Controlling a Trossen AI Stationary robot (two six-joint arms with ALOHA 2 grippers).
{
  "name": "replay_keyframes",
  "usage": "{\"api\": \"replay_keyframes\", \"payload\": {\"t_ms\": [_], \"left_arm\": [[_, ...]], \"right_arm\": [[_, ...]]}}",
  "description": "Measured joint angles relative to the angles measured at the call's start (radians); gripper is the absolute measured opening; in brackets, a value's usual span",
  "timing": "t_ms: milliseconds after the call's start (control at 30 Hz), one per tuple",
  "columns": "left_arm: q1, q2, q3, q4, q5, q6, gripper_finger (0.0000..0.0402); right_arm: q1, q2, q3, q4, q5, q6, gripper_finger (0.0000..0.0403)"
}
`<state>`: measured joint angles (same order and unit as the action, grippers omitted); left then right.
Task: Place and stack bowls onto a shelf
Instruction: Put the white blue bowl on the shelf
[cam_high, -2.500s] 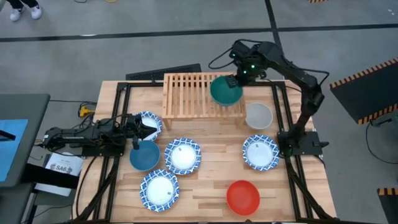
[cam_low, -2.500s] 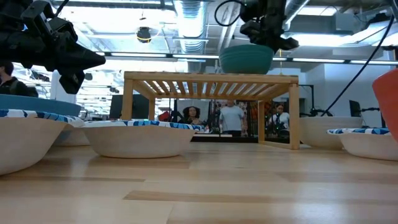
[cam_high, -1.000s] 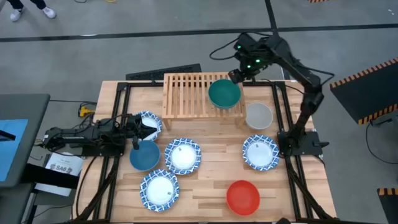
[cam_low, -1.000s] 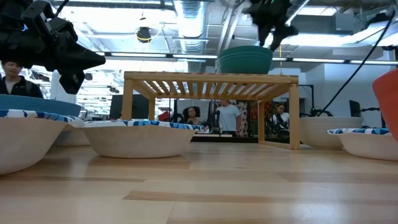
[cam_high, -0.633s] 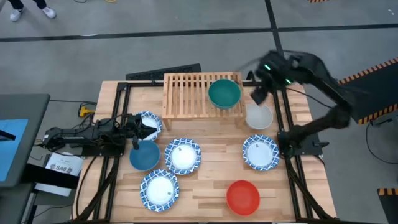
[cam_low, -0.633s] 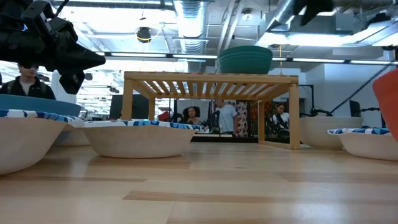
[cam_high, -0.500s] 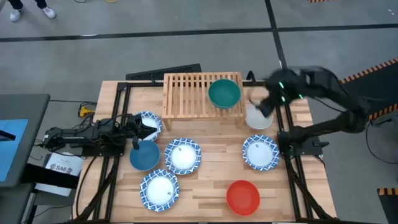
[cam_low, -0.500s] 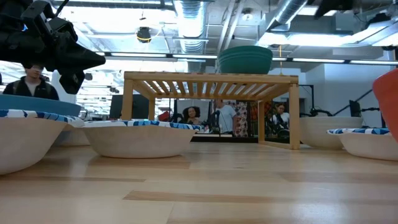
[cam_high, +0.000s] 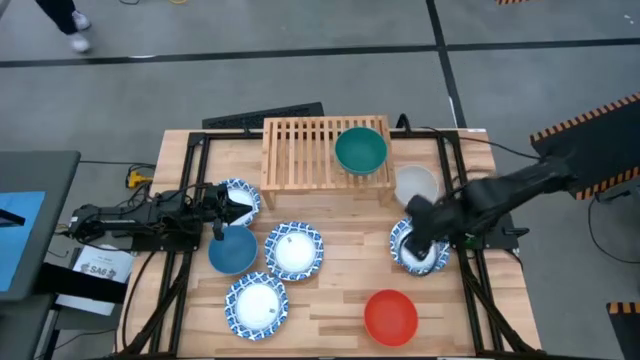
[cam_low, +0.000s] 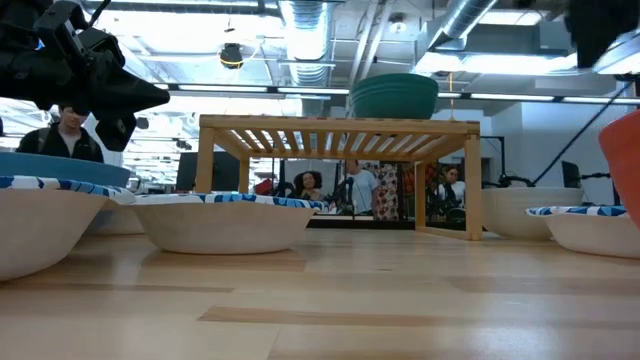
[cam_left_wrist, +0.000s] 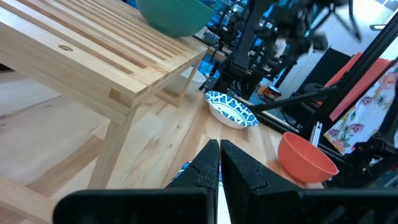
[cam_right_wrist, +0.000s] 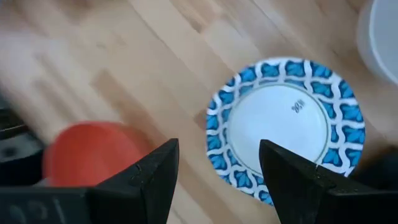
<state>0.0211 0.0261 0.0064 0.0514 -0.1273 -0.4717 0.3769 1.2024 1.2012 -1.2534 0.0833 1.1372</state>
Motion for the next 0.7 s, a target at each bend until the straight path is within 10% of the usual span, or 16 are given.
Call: {"api": "replay_keyframes", "payload": {"t_ms": [333,700], "left_arm": [[0.0,0.0,0.0,0.0,0.0,0.0,0.0],[0.0,0.0,0.0,0.0,0.0,0.0,0.0]], "right_arm": [[0.041,0.3,-0.079,0.061,-0.071,0.044,0.0249],[0.028,0.325,-0.229,0.228,-0.122,0.048,0.0249]]}}
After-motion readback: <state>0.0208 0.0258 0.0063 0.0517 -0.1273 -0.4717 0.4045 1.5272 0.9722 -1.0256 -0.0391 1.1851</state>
